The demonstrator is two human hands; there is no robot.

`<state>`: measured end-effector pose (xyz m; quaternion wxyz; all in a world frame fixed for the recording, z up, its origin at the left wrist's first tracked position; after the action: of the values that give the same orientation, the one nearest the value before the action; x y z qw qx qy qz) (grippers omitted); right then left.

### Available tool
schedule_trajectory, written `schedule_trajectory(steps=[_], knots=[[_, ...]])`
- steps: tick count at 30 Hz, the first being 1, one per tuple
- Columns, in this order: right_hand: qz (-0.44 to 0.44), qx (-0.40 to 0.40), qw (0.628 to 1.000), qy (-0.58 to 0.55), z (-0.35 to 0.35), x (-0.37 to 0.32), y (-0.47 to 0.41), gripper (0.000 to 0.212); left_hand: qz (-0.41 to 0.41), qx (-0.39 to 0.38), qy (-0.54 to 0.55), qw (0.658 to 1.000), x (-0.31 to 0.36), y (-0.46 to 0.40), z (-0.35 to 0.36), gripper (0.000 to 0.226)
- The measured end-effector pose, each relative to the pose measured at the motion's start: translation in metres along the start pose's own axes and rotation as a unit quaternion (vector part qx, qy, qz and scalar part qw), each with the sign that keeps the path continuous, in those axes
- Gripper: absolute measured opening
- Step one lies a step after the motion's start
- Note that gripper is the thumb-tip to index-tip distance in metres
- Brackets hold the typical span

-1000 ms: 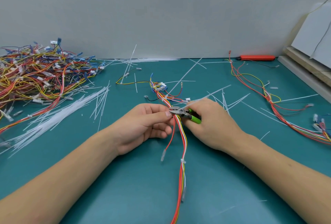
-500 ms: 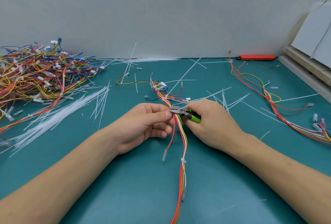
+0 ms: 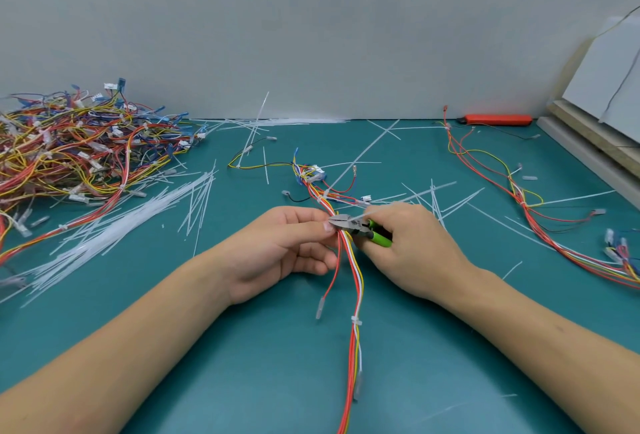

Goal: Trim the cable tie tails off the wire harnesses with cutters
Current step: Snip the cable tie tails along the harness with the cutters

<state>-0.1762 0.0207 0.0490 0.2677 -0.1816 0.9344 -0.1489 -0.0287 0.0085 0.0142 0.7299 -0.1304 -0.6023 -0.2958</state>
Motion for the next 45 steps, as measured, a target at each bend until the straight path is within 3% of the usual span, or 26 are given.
schedule_trajectory(steps=[12, 20, 31, 40, 45], knots=[[-0.006, -0.002, 1.000, 0.006, 0.0048, 0.0028, -0.0015, 0.009, -0.006, -0.021, -0.004, 1.000, 0.0005, -0.0015, 0.0003, 0.009], [-0.005, -0.007, 1.000, 0.009, 0.0036, -0.0007, -0.0016, 0.011, -0.010, -0.024, 0.005, 1.000, 0.0000, -0.0020, 0.0013, 0.010], [0.023, 0.000, 0.999, 0.025, 0.0033, 0.0044, 0.0019, 0.035, -0.011, -0.022, 0.001, 1.000, 0.0011, 0.0005, 0.0028, 0.011], [-0.015, 0.011, 1.000, -0.011, 0.0003, -0.0033, -0.0004, 0.016, -0.007, -0.025, -0.008, 1.000, 0.0016, -0.0002, 0.0036, 0.014], [-0.033, -0.005, 0.999, -0.016, 0.0034, -0.0039, -0.0023, 0.023, -0.009, -0.028, -0.003, 1.000, -0.0005, -0.0017, 0.0020, 0.012]])
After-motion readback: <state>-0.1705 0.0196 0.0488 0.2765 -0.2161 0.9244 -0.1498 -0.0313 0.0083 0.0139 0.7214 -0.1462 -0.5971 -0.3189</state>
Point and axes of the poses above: each hand's wrist, its own y-axis away from the middle knuckle, its own z-axis out of the palm, x = y × z, the point moved 8 cm from there along -y, towards the middle knuckle, and after that the axes turned 3 degrees about x, right-handed, at the moved point
